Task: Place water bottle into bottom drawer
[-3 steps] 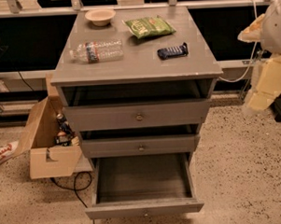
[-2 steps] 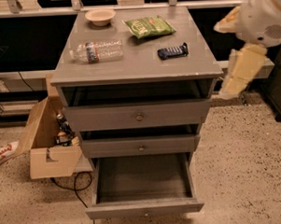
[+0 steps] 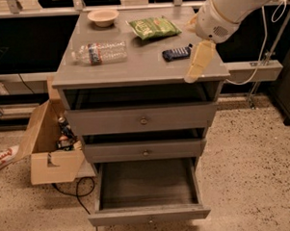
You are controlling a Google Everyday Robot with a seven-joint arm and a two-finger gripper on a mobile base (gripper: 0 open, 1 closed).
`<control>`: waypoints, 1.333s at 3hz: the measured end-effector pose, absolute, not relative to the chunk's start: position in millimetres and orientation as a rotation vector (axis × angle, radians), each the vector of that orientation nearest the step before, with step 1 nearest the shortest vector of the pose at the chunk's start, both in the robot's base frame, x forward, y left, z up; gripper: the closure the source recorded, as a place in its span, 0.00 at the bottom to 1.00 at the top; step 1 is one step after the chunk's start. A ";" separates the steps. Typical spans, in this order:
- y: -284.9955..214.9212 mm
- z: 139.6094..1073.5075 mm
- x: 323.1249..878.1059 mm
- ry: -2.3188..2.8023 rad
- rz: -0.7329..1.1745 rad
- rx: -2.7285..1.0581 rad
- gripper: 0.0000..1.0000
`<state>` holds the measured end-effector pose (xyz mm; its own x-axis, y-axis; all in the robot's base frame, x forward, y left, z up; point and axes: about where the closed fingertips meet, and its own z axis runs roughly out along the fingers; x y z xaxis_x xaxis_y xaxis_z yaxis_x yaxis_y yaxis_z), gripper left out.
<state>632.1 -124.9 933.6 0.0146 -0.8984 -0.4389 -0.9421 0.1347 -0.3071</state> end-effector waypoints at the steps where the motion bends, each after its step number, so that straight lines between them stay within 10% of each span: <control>1: -124.6 933.5 632.3 1.882 0.107 -1.764 0.00; 4: -51.2 910.7 701.4 1.771 0.189 -1.845 0.00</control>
Offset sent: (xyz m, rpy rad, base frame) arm 0.0412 0.0423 -0.0043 0.0489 -0.0449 0.0922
